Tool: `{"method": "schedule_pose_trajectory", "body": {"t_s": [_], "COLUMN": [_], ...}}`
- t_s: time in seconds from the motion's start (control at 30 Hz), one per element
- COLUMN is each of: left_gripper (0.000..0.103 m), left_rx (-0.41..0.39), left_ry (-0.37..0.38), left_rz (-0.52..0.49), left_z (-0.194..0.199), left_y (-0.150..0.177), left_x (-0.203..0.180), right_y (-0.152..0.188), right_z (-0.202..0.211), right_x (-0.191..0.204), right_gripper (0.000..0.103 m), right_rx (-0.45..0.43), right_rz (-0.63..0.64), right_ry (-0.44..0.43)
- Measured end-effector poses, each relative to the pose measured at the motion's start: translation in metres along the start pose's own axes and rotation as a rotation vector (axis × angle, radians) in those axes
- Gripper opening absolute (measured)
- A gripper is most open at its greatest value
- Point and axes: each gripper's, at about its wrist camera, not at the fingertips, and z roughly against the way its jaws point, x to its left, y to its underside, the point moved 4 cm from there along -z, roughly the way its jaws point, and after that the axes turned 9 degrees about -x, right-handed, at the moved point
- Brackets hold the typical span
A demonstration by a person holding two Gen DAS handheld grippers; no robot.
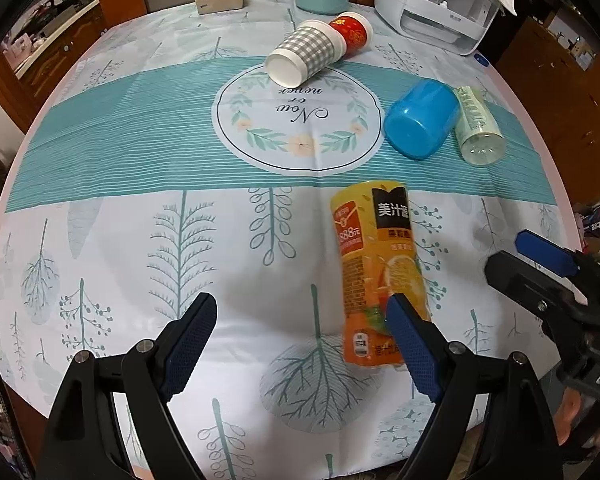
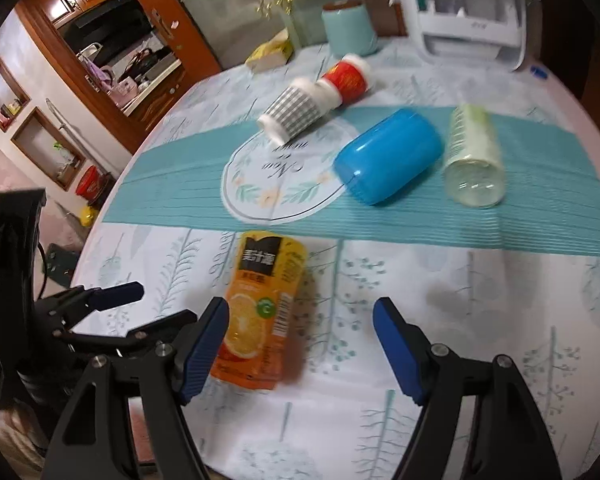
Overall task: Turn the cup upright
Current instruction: 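Lower the orange cup onto the table with the right gripper and release, then grasp the orange juice cup with the left gripper and lift it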
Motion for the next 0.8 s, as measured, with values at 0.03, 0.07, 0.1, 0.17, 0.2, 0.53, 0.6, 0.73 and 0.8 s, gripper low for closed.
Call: {"method": "schedule_pose_trajectory", "body": {"t_s": [0.03, 0.07, 0.1, 0.17, 0.2, 0.53, 0.6, 0.73, 0.8], "left_gripper": [0.085, 0.085, 0.085, 0.085, 0.085, 0.085, 0.085, 0.085, 0.085], "left_rx": [0.001, 0.002, 0.005, 0.012, 0.017, 0.055, 0.063, 0.086, 0.102], "left_ry": [0.001, 0.003, 0.005, 0.009, 0.011, 0.046, 0.054, 0.073, 0.092], "left_rz": [0.000, -0.001, -0.002, -0.005, -0.007, -0.010, -0.008, 0.008, 0.020], "left_z": [0.000, 0.000, -0.001, -0.004, -0.006, -0.029, -0.034, -0.046, -0.051], "left_y": [0.000, 0.001, 0.000, 0.000, 0.000, -0.006, -0.009, -0.014, -0.016], "left_x": [-0.001, -0.002, -0.003, -0.006, -0.008, -0.025, -0.028, -0.031, -0.033], "right_y": [0.001, 0.003, 0.004, 0.007, 0.007, 0.018, 0.018, 0.021, 0.023], "right_z": [0.003, 0.008, 0.012, 0.018, 0.018, 0.015, 0.013, 0.005, 0.002], "right_x": [-0.002, -0.005, -0.007, -0.010, -0.011, -0.025, -0.028, -0.036, -0.038], "right_gripper": [0.075, 0.075, 0.075, 0.075, 0.075, 0.075, 0.075, 0.075, 0.075], "right_rx": [-0.013, -0.042, -0.060, -0.102, -0.109, -0.153, -0.149, -0.127, -0.116], "right_rz": [0.001, -0.003, -0.002, 0.013, 0.019, 0.036, 0.031, 0.004, -0.011], "right_ry": [0.013, 0.043, 0.058, 0.091, 0.105, 0.223, 0.221, 0.204, 0.185]}}
